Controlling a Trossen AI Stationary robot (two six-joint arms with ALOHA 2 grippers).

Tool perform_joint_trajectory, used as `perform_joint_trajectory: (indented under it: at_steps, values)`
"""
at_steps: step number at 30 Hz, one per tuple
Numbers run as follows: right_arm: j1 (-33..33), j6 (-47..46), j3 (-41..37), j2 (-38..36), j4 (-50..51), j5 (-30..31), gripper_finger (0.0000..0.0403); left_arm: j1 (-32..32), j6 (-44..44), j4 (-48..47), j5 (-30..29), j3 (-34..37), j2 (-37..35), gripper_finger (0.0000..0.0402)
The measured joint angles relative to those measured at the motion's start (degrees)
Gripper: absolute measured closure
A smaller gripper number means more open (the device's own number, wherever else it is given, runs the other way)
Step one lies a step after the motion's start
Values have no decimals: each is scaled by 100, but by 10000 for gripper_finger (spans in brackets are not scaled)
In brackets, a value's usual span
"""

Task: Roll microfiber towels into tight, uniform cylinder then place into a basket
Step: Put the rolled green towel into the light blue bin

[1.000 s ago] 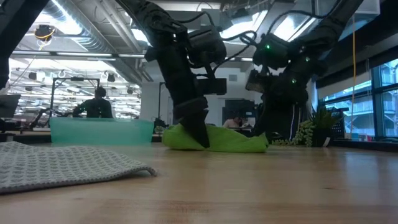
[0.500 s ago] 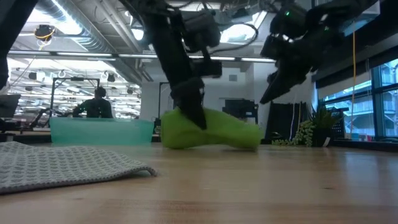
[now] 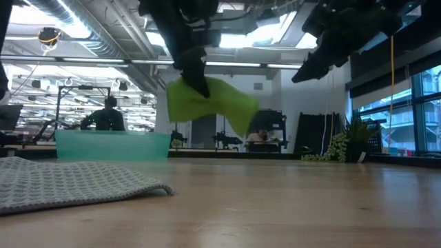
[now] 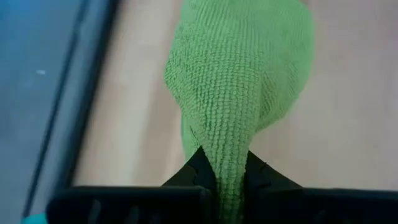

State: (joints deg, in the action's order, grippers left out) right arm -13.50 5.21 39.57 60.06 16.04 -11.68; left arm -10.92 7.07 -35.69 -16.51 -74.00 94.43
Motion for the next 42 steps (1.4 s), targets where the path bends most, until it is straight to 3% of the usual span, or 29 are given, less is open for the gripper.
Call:
perform_joint_trajectory:
  at_steps: [8,15,27,31,37,42]
  values:
    - [177,0,-5,28,34,4,195,-707,566,-778,-565,0,-652,390]
    - [290,-17,-7,28,12,7,195,-1452,959,-1159,-882,0,-776,390]
    - [298,-42,-7,28,4,9,195,-2601,1307,-1837,-993,0,-815,390]
    - [298,-39,-7,28,4,9,195,-2832,1387,-2008,-763,0,-849,390]
    - [298,-42,-7,28,0,9,195,-2974,1408,-2245,-675,155,-1350,390]
    - [298,-42,-7,28,-41,9,195,-2968,1294,-2142,-643,930,-2121,390]
